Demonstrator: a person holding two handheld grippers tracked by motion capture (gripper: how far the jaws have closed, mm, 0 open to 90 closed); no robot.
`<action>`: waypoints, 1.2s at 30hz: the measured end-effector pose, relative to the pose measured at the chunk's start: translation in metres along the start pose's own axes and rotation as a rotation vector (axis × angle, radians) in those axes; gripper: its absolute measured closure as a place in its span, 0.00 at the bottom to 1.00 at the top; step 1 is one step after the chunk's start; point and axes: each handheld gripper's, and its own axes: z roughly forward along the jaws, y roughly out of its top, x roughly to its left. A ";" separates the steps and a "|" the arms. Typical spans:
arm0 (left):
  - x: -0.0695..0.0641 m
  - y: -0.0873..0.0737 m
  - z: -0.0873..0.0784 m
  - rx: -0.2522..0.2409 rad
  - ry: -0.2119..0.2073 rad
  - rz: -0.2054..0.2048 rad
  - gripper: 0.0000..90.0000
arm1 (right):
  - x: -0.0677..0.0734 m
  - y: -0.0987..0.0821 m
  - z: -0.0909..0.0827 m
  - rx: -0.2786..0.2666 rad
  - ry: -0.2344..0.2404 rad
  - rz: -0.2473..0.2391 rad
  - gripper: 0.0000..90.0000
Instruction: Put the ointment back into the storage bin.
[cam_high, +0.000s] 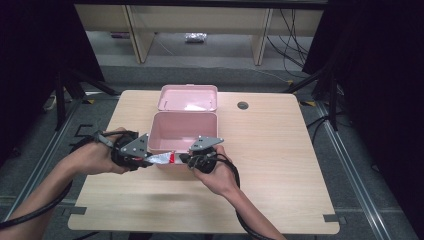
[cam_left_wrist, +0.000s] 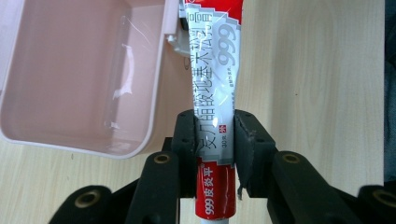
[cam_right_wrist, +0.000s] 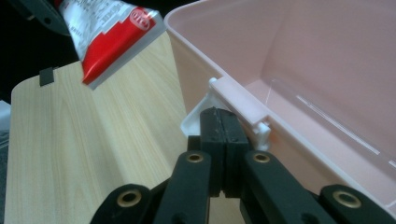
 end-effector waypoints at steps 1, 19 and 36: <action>0.001 0.000 0.000 0.000 0.001 -0.002 0.79 | 0.000 0.000 0.000 0.004 0.001 -0.001 1.00; 0.012 0.005 -0.004 -0.009 0.020 -0.013 0.79 | 0.000 0.000 0.000 0.004 0.000 -0.001 1.00; 0.029 0.016 -0.003 -0.016 0.045 -0.016 0.79 | 0.000 0.000 0.000 -0.003 -0.001 0.001 1.00</action>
